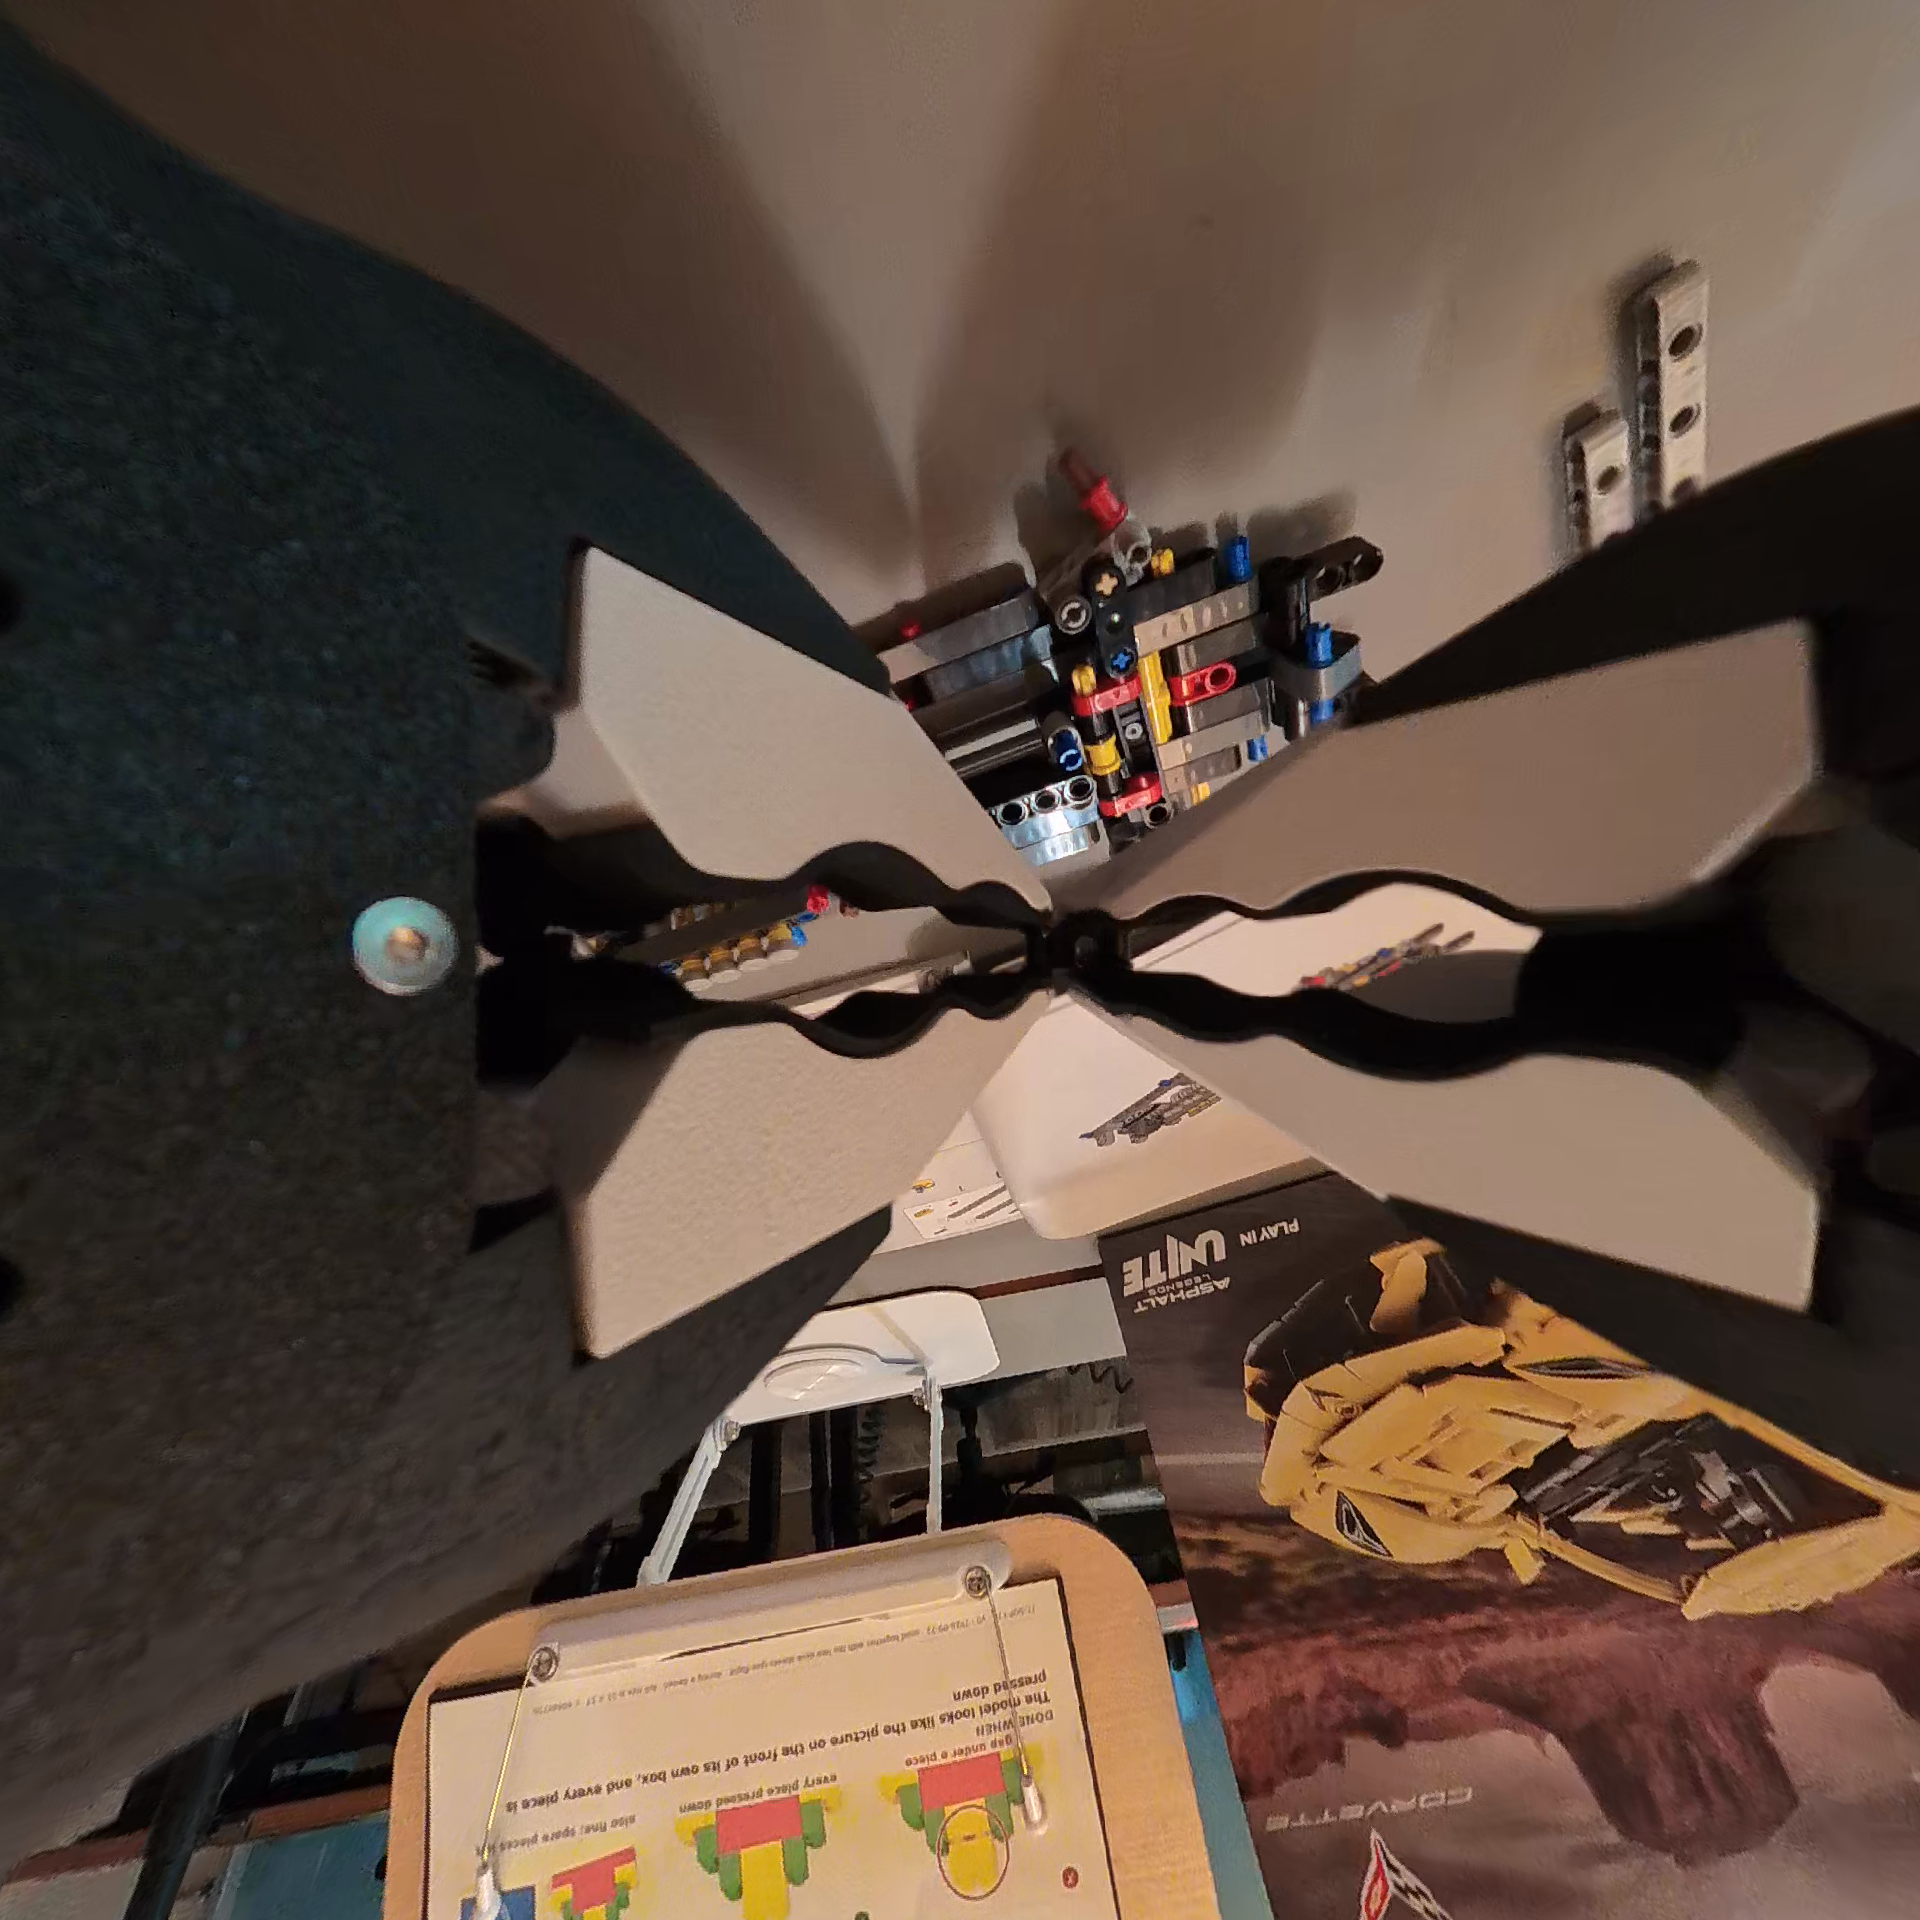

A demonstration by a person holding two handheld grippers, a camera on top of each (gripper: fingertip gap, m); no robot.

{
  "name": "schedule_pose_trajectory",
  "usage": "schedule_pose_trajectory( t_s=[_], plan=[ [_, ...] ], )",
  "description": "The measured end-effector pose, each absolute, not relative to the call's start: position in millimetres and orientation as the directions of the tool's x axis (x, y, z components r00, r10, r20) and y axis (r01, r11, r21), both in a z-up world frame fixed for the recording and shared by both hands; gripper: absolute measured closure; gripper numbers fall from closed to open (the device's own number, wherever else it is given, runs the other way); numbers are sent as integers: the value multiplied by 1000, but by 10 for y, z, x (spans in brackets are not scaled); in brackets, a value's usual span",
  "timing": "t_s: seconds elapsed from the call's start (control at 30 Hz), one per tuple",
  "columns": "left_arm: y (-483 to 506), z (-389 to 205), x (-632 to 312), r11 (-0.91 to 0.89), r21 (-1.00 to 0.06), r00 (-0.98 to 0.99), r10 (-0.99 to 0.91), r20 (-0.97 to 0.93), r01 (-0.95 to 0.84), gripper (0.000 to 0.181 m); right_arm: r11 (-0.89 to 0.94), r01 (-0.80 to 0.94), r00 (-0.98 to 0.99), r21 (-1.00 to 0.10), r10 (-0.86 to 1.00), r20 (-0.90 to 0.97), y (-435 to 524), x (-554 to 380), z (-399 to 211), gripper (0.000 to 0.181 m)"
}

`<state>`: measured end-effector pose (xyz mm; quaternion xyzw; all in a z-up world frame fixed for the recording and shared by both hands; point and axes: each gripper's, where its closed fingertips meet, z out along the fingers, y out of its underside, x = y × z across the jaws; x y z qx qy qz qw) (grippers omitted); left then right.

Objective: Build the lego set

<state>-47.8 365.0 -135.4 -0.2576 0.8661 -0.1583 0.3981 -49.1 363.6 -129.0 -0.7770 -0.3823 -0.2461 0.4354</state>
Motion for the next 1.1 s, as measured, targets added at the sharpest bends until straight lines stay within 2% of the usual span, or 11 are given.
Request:
schedule_pose_trajectory(
  t_s=[0.13,0.27,0.33,0.4,0.5,0.57,0.67,1.1],
  plan=[
    [3659,-1309,-395,847,-460,-484,-529,-697,-265,175,-326,777,627,-539,324,709,3632,-437,-1226,174],
    [3684,-1142,-316,802,-557,-369,-595,-714,-215,174,-254,566,818,-784,289,497,3597,-392,-1010,172],
    [3702,-1012,-293,712,-676,-323,-695,-642,-188,174,-199,370,908,-908,283,308,3581,-347,-861,168],
    [3709,-863,-269,546,-823,-293,-821,-489,-155,174,-198,155,947,-968,309,89,3581,-286,-828,161],
    [3753,-794,-227,360,-921,-270,-911,-312,-150,175,-218,-144,919,-965,333,-212,3628,-226,-799,153],
    [3731,-798,-208,283,-948,-276,-932,-234,-150,175,-227,-215,909,-950,309,-280,3663,-185,-797,153],
    [3688,-876,-178,265,-948,-283,-936,-209,-177,174,-214,-212,912,-954,306,-272,3682,-219,-770,165],
    [3723,-1004,-202,645,-742,-193,-764,-616,-183,174,-285,-259,886,-923,309,-344,3705,-251,-884,174]
  ],
)
